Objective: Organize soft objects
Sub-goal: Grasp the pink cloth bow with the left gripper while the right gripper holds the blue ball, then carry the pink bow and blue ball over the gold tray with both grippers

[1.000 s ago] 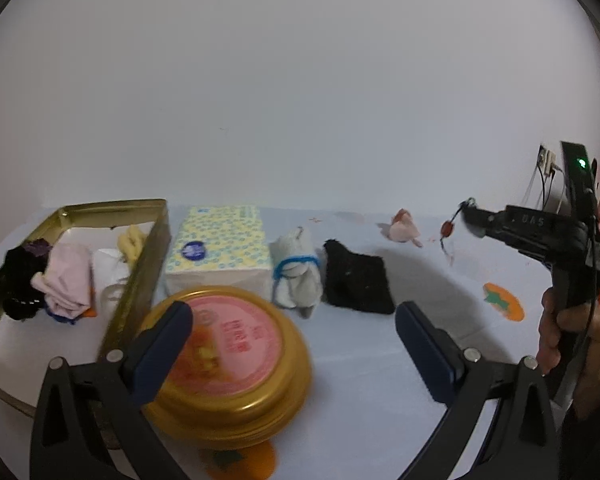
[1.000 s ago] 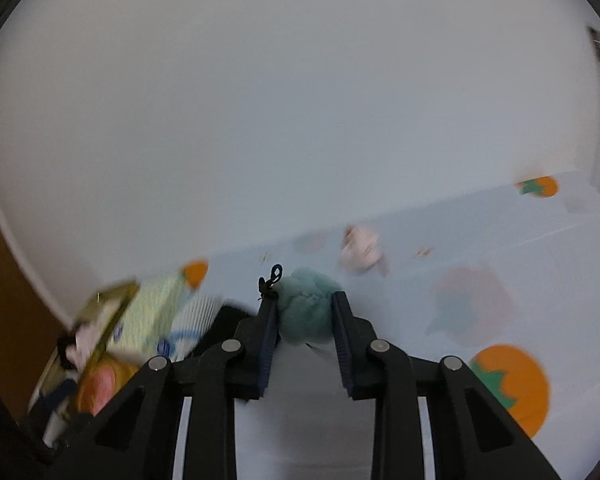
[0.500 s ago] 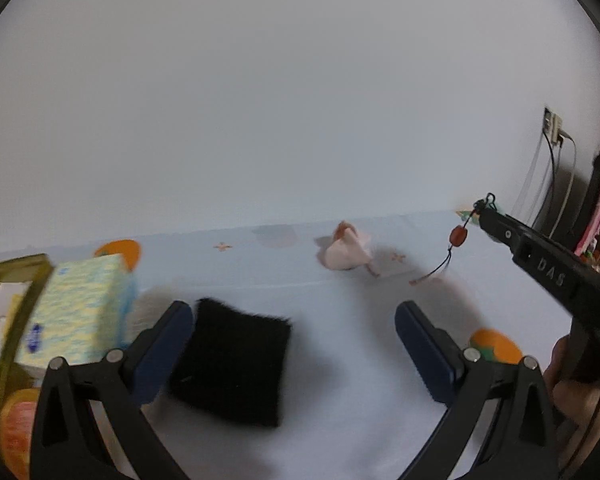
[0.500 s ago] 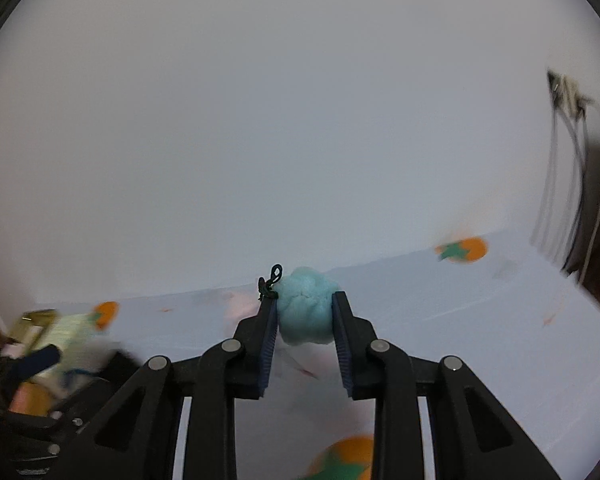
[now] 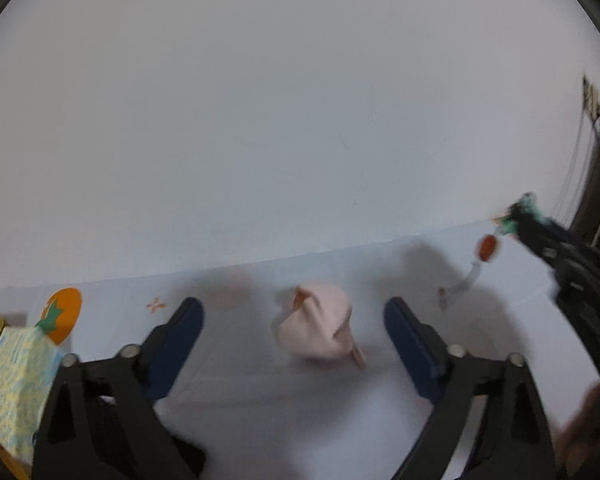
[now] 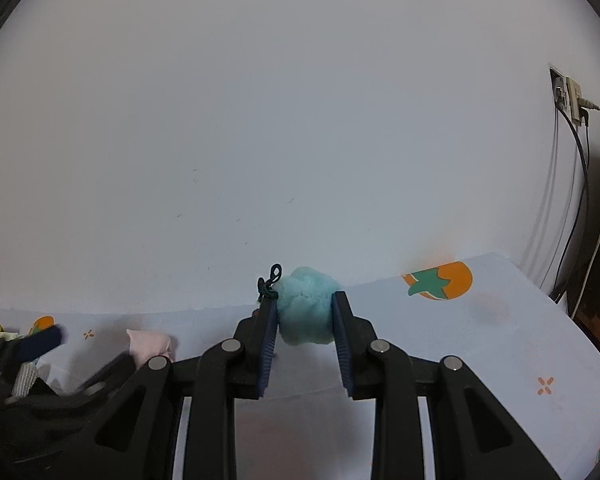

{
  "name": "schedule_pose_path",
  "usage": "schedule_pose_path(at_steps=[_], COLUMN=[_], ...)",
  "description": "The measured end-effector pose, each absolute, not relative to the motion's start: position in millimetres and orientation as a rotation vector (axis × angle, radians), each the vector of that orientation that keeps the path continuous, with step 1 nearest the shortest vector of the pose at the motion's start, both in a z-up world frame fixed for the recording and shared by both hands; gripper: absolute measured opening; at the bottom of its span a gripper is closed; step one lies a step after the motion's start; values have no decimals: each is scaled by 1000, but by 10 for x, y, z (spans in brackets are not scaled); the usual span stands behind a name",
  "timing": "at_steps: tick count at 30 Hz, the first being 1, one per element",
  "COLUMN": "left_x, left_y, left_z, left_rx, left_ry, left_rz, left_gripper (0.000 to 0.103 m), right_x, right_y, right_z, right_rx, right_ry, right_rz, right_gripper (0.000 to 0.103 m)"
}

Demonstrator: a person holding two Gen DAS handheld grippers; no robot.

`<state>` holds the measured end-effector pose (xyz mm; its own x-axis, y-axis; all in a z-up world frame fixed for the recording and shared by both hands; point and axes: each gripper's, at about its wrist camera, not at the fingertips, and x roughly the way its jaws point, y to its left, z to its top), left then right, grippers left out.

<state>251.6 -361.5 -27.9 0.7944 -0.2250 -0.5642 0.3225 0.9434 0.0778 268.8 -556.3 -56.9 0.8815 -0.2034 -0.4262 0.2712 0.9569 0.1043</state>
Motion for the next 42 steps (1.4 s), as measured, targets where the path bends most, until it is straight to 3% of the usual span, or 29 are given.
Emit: schedule_pose_path(at_steps=[3, 5, 8, 10, 16, 26, 42], left_x=[2719, 2869, 2963, 2926, 2352, 1482, 623], left_y=[-3767, -3792, -3752, -3695, -3449, -2837, -2010], left_z=[-415, -515, -577, -536, -261, -194, -130], left_rx=[217, 228, 192, 165, 127, 108, 144], left_ry=[667, 753, 818, 795, 567, 493, 389], left_rz=[-276, -276, -309, -309, -310, -317, -360], left_gripper=[65, 41, 21, 18, 18, 18, 18], right_x=[2674, 2667, 2718, 2738, 2709, 2207, 927], right_y=[-5543, -5513, -5531, -5540, -5563, -5320, -4073], right_z=[-566, -580, -604, -611, -636, -604, -432], right_rx=[167, 162, 154, 148, 142, 177, 38], right_ry=[426, 429, 438, 440, 420, 412, 269], right_rz=[-253, -252, -247, -245, -248, -311, -333], right_gripper=[30, 30, 30, 29, 30, 29, 30])
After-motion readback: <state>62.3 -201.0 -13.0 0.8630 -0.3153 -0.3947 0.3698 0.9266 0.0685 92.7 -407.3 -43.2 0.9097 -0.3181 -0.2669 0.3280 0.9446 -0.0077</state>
